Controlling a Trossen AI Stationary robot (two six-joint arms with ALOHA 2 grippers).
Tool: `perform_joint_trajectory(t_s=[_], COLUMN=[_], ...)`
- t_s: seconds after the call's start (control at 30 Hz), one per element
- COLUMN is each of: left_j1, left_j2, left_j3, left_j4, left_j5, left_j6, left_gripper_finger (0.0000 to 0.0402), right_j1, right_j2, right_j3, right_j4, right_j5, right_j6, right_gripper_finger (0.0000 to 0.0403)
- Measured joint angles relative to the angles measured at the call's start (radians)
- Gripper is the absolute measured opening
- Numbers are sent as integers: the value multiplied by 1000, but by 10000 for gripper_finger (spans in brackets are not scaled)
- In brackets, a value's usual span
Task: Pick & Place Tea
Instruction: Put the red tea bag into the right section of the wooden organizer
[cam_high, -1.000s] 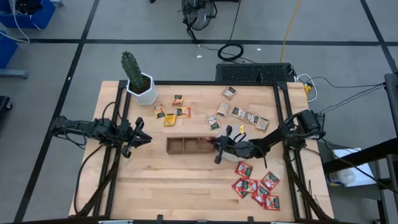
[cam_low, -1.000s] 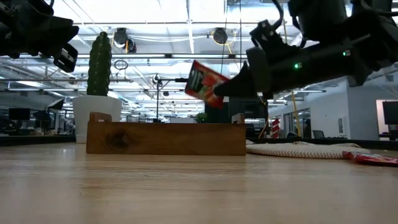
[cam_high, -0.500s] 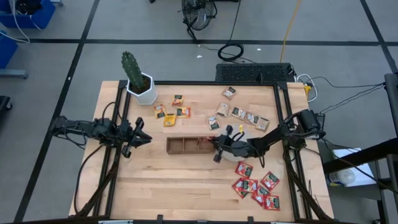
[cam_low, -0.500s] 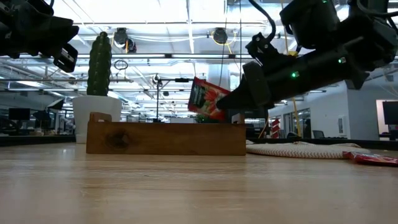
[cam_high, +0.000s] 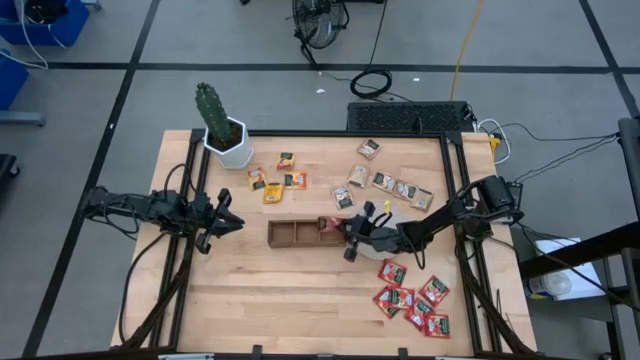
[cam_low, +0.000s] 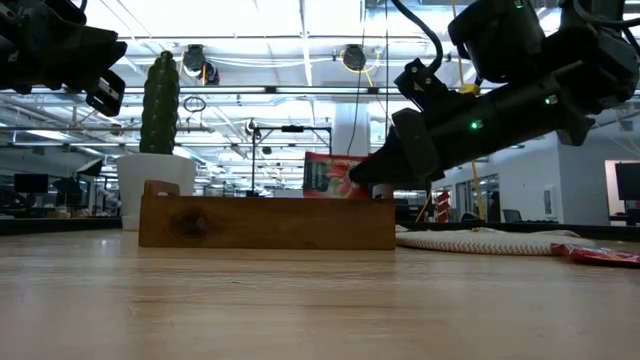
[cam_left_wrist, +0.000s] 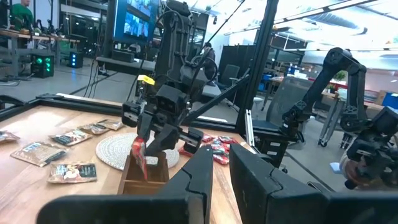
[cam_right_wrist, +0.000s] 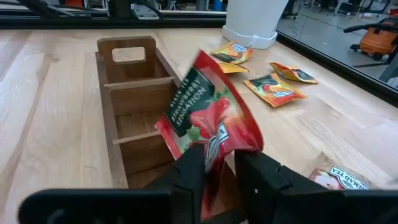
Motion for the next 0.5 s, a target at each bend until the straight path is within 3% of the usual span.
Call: perform_joint_trajectory(t_s=[0.27,0.5], left_j1=[0,0], left_j2=[0,0], left_j3=[0,0], left_j4=[0,0], left_j5=[0,0], left_j6=[0,0], left_gripper_finger=[58,58], right_j1=[5,35], right_j2=[0,0], right_j3=[0,0], right_j4=[2,-3], right_j5=[0,-1], right_j6=[-30,-57], right_gripper_finger=[132,149])
